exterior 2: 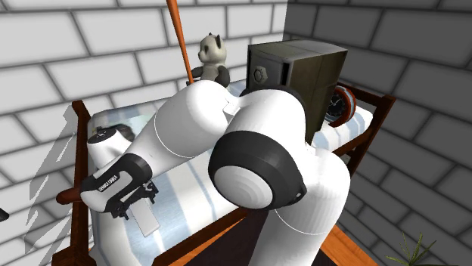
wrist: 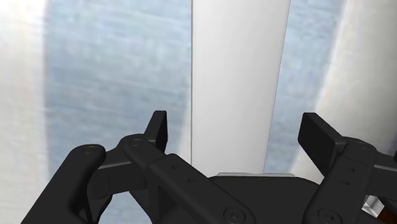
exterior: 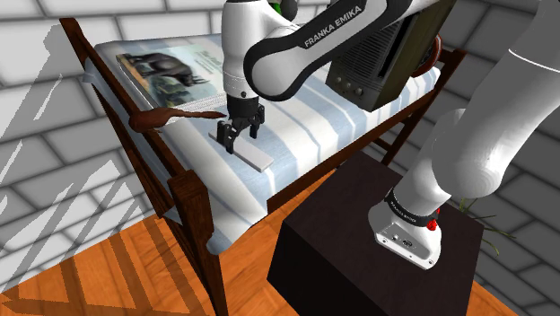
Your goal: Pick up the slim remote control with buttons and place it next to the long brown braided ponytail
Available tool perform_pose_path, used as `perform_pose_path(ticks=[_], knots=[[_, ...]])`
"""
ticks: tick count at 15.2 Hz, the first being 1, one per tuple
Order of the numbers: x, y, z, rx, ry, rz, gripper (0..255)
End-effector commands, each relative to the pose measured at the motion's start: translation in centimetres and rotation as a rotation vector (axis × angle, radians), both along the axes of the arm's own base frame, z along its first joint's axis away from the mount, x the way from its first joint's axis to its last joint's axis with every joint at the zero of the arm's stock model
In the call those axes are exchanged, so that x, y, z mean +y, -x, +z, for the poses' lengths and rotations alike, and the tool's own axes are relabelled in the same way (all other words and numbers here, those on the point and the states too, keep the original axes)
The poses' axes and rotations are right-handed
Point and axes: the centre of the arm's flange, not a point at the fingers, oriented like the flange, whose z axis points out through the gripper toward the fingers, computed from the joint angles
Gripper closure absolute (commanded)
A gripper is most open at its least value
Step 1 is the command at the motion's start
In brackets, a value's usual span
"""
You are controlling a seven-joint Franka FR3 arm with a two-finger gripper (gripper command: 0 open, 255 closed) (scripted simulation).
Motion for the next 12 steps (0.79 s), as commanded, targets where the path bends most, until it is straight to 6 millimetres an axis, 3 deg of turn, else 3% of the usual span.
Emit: perform_pose_path(ticks=[1,4,12], knots=[[0.0,0.0,1.3,0.000,0.000,0.000,0],[-0.1,0.0,5.0,0.000,0.000,0.000,0],[-0.1,0.0,5.0,0.000,0.000,0.000,0]])
